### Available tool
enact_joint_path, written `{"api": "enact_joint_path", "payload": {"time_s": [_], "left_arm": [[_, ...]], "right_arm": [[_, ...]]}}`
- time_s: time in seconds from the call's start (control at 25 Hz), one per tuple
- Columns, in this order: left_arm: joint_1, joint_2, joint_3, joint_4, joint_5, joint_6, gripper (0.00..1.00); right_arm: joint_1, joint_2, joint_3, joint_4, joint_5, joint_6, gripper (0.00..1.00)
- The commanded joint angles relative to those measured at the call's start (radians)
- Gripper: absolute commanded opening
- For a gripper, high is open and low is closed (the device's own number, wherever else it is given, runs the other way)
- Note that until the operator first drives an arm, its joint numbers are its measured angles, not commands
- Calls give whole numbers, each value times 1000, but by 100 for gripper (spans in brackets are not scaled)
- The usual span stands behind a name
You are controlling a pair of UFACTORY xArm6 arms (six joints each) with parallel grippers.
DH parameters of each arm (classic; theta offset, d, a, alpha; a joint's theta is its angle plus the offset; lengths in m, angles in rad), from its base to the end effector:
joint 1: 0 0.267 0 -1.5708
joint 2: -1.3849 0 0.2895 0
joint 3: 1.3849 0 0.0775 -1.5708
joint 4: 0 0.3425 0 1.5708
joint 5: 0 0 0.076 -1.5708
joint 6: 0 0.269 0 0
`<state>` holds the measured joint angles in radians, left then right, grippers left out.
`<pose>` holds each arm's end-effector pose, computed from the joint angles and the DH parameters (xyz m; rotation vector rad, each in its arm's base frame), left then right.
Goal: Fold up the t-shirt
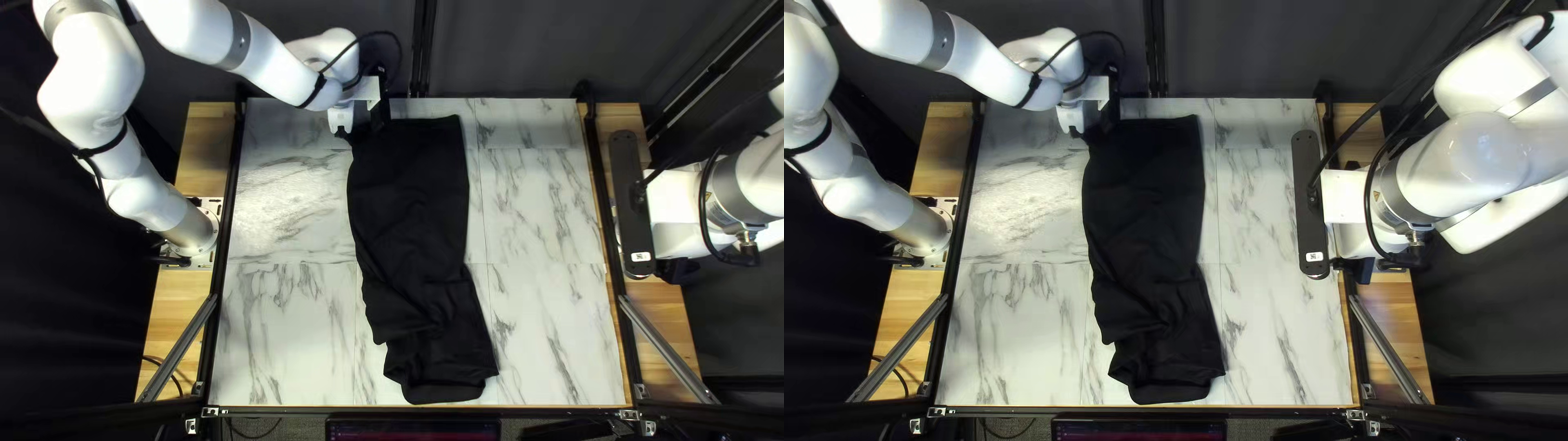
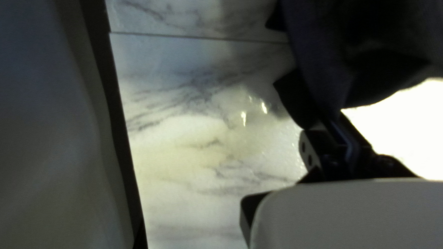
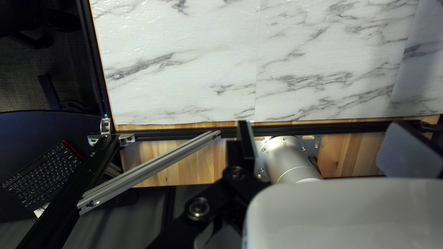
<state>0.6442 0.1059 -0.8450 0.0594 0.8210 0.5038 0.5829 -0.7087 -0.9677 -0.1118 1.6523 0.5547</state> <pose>0.3348 0.2622 0.0692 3.1252 0.1535 -0.1431 0.2424 0.1232 0.3656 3.0582 0.0271 0.1228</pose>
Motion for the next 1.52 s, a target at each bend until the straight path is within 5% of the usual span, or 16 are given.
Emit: {"api": "enact_joint_path", "payload": {"time_s": [0.04,0.56,1.04,1.52], "left_arm": [[20,-31,-21,29,44,1,0],[-67,41,-222,19,163,-7,2],[-142,299,-539,-74,202,4,1],[-149,516,-813,-40,259,-192,0]], "right_arm": [[0,0,0,0,0,0,100],[0,0,0,0,0,0,100],[0,0,0,0,0,0,100],[0,0,0,0,0,0,100]]}}
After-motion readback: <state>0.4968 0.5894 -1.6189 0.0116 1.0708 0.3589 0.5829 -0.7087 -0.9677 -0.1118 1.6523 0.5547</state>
